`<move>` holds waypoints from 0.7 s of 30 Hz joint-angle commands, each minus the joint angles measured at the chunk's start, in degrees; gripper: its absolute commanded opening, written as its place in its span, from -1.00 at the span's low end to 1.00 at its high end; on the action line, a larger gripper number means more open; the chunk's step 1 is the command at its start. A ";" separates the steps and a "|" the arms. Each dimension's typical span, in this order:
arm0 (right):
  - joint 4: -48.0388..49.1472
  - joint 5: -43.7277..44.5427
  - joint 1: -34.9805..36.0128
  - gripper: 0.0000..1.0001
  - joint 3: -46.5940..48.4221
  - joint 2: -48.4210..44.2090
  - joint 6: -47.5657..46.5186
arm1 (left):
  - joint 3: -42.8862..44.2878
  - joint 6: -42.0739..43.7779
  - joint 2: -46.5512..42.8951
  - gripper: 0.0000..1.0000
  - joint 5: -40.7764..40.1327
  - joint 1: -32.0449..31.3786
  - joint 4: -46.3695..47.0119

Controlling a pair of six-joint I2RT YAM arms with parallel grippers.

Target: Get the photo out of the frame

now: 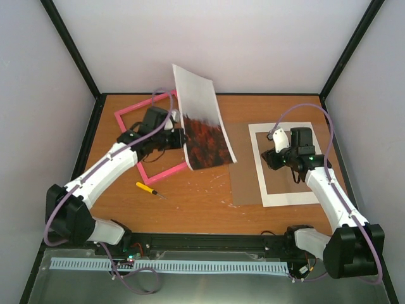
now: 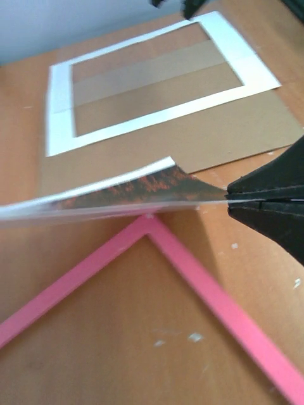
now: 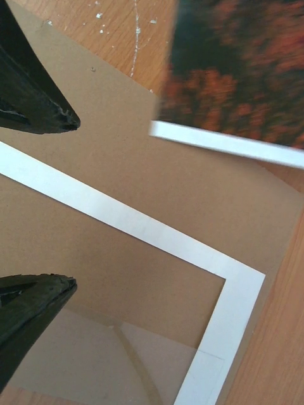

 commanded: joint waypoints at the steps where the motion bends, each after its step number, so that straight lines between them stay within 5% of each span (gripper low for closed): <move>1: 1.14 0.54 -0.38 0.20 -1.01 -1.72 0.72 | 8.67 4.84 1.16 -0.98 -0.67 3.56 -0.26; 8: 1.14 -2.43 -0.38 0.20 -0.93 -3.08 0.31 | 24.77 5.15 12.12 -0.98 1.26 4.29 5.37; 16: -3.14 -23.25 -0.62 0.20 1.33 -11.87 -3.29 | 45.27 3.71 26.72 -0.98 20.19 3.77 10.38; 21: -10.81 -30.97 -0.66 0.19 10.69 -14.26 -4.23 | 56.07 4.09 31.83 -0.99 24.19 0.44 10.43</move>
